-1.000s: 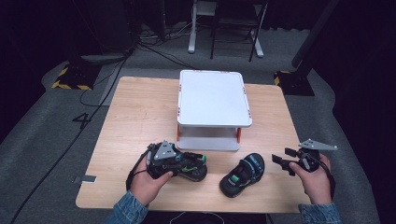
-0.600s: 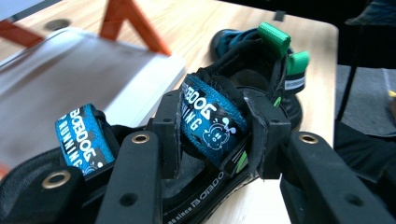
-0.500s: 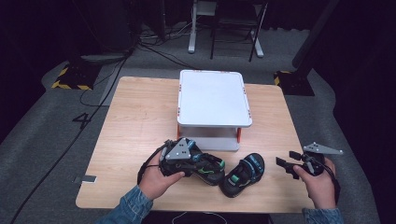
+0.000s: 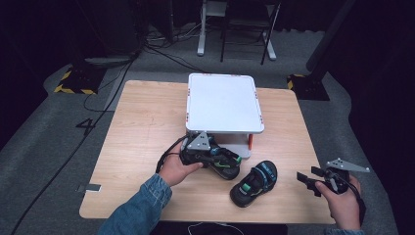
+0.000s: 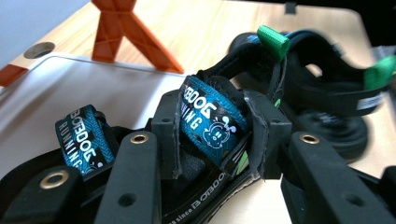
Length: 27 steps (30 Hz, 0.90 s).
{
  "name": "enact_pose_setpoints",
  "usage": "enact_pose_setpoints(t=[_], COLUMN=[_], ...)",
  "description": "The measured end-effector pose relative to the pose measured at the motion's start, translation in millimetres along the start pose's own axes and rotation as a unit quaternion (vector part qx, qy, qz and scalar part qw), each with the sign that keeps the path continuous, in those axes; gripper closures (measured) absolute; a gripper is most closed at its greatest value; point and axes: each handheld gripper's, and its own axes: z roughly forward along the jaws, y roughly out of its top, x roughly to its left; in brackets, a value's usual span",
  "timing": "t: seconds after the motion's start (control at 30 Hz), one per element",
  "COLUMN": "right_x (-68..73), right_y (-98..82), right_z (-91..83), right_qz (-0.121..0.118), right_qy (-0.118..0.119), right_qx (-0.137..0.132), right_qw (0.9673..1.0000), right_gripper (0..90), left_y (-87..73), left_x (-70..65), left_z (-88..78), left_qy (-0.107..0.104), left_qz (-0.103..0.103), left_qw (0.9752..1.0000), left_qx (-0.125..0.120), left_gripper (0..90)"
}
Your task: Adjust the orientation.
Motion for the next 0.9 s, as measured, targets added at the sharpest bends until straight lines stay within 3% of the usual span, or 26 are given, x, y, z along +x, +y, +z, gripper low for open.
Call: enact_pose_setpoints(t=[0.17, 0.23, 0.3, 0.37, 0.47, 0.53, 0.6, 0.73, 0.8, 0.9], right_x=[-0.4, -0.2, 0.4, 1.2, 2.1, 2.8, 3.2, 3.4, 3.8, 5.0], right_y=[-4.4, -4.1, -3.5, -2.7, -1.1, -0.1, 0.6, 1.6, 1.4, 0.7], right_z=[-0.7, -0.6, -0.2, 1.0, 2.9, 4.1, 4.5, 5.4, 5.8, 4.6], right_qz=[0.004, 0.003, 0.001, -0.002, -0.004, -0.006, -0.006, -0.005, -0.007, -0.006], right_qy=[0.000, 0.001, 0.002, 0.004, 0.006, 0.008, 0.010, 0.012, 0.010, 0.014], right_qx=[0.006, 0.006, 0.006, 0.006, 0.006, 0.006, 0.008, 0.008, 0.008, 0.010], right_qw=[1.0000, 1.0000, 1.0000, 1.0000, 1.0000, 0.9999, 0.9999, 0.9999, 0.9999, 0.9998], right_gripper=[28.8, 28.7, 28.7, 28.8, 28.7, 28.8, 28.8, 28.8, 28.8, 28.7], left_y=[-14.1, -17.6, -18.2, -18.0, -14.0, -9.8, -4.3, 8.5, 11.4, 9.2], left_x=[11.0, 13.4, 13.6, 10.5, 3.3, -1.9, -9.7, -30.2, -37.6, -39.7], left_z=[11.7, 9.7, 6.6, 4.2, 1.8, -0.7, -3.0, 4.2, 15.4, 33.8], left_qy=[0.002, -0.006, 0.000, 0.003, 0.037, 0.046, 0.048, 0.018, 0.000, 0.019], left_qz=[-0.008, -0.030, -0.033, -0.048, -0.042, -0.040, -0.032, -0.006, -0.010, -0.027], left_qw=[0.9995, 0.9993, 0.9990, 0.9984, 0.9984, 0.9981, 0.9980, 0.9992, 0.9997, 0.9993], left_qx=[0.031, 0.024, 0.031, 0.029, 0.011, -0.008, -0.026, -0.036, -0.021, 0.019], left_gripper=[59.3, 57.9, 55.2, 48.3, 32.5, 25.5, 27.0, 37.2, 46.8, 51.1])
